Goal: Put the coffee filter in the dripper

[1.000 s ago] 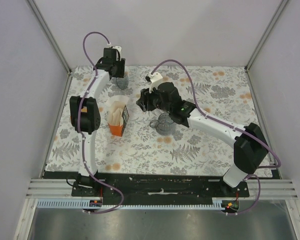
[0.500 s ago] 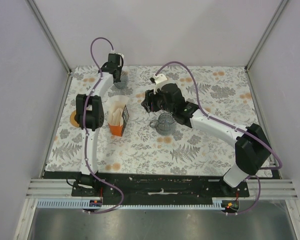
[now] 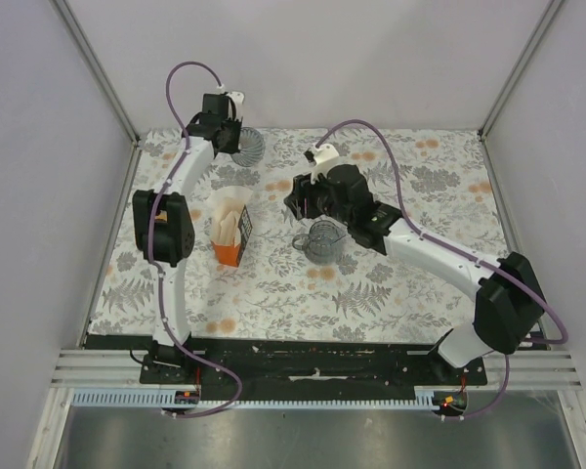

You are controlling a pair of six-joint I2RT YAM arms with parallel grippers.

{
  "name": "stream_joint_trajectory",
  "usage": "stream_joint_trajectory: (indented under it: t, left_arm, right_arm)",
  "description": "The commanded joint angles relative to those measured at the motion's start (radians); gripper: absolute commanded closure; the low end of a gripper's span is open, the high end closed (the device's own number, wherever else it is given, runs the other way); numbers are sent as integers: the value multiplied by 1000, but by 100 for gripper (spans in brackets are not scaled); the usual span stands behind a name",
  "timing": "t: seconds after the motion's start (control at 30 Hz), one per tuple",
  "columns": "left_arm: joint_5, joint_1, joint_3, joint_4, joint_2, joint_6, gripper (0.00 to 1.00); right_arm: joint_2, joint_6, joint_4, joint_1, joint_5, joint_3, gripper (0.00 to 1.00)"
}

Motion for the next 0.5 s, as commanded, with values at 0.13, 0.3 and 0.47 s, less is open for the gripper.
stream_joint_trajectory:
  t: [0.13,0.3,0.47]
  left_arm:
    - [264,-132,-138,-47,-245,17,98]
    - [397,-171,-144,-132,-311,-40,98]
    - [475,-203,-205,-171,-368,-83,98]
  right_arm:
    - [-207,-36,18,-79,93,-107,39]
    - [-319,-72,-14,-120,121,-156,36]
    - [-310,-105,-53,-120,54,-140,27]
